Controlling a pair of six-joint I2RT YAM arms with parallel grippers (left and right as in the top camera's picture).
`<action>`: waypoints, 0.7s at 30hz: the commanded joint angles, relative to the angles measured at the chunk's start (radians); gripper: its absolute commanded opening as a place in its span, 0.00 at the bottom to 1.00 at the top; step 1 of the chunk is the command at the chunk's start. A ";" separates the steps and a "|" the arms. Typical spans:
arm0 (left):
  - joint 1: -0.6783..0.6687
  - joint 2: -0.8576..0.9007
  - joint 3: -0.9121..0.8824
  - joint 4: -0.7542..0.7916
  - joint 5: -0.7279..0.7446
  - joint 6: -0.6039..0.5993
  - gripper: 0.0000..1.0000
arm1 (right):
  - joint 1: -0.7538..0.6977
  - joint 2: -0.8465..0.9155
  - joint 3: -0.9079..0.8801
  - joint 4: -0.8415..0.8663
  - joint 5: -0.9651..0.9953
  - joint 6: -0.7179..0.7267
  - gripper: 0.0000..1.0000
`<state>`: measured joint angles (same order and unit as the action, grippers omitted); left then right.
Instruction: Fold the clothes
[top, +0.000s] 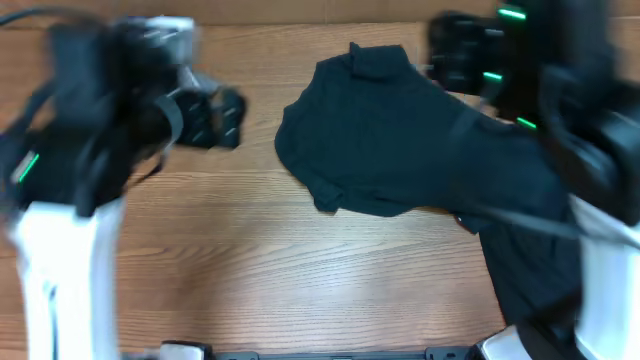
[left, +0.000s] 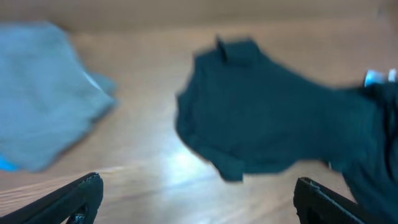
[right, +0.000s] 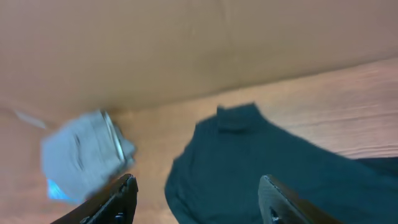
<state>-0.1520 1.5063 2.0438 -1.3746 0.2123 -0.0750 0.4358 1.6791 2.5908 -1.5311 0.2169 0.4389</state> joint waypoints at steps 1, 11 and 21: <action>-0.061 0.186 0.000 -0.010 0.051 0.023 1.00 | -0.025 -0.070 0.010 -0.015 -0.035 0.026 0.66; -0.161 0.669 0.000 -0.037 0.051 -0.090 1.00 | -0.027 -0.085 0.009 -0.129 -0.027 0.026 0.67; -0.177 0.909 -0.001 -0.088 0.106 -0.143 0.84 | -0.028 -0.085 0.008 -0.163 0.026 0.026 0.67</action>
<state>-0.3241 2.3951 2.0384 -1.4532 0.2890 -0.1898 0.4129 1.6016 2.5954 -1.6947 0.2150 0.4637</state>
